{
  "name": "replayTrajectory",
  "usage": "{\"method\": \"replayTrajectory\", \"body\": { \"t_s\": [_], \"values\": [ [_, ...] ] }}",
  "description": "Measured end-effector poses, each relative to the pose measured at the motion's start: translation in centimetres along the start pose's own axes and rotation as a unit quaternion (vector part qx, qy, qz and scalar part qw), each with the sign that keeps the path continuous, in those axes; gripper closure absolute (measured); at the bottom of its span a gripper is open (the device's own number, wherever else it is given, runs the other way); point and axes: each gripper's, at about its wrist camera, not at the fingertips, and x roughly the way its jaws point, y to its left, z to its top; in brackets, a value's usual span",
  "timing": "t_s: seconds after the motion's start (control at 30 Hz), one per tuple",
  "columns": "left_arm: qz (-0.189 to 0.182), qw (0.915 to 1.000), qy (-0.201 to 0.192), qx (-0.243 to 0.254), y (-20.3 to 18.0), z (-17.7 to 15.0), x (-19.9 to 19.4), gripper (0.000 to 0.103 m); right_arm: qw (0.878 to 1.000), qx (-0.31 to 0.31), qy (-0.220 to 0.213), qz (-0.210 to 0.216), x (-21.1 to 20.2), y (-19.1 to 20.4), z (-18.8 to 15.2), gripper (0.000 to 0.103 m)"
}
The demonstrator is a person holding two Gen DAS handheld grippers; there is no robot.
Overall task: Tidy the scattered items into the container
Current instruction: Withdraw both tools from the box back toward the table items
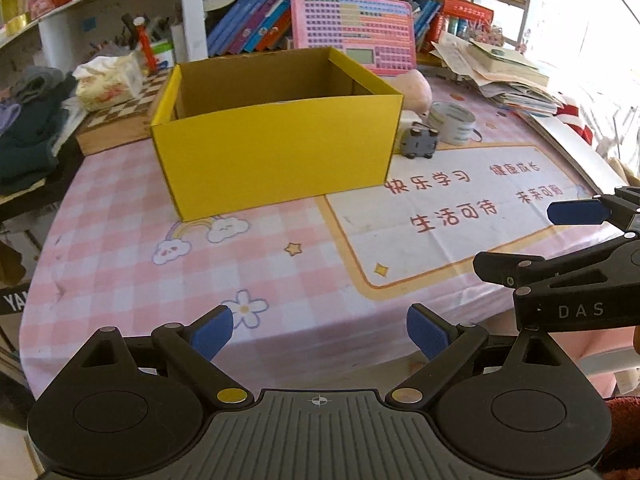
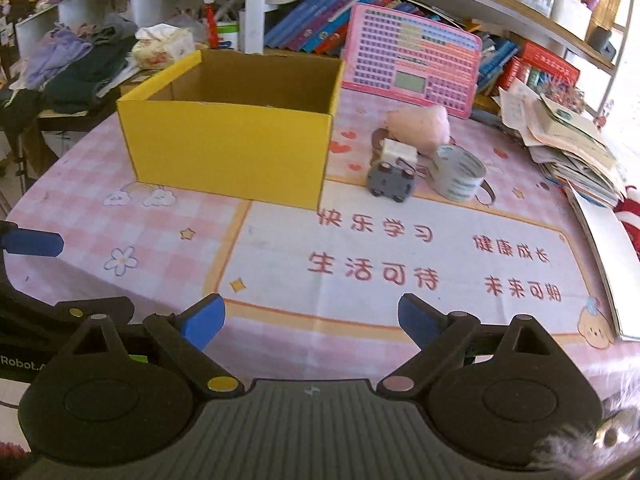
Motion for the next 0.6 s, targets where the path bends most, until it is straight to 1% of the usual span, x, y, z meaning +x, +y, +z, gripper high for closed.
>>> {"method": "replayTrajectory", "body": {
  "t_s": [0.17,0.33,0.6],
  "values": [
    [-0.017,0.9998,-0.005,0.006,-0.6,0.4,0.4,0.007,1.000,0.005,0.004,-0.011,-0.2,-0.8,-0.2,0.009],
    [-0.035,0.9990,-0.012,0.025,-1.7,1.1,1.0,0.007,1.000,0.013,0.008,-0.022,0.0,-2.0,-0.3,0.009],
    [-0.052,0.9978,0.001,0.040,-4.2,2.9,3.3,0.007,0.998,0.038,0.019,-0.037,1.1,-5.3,-0.3,0.008]
  ]
}}
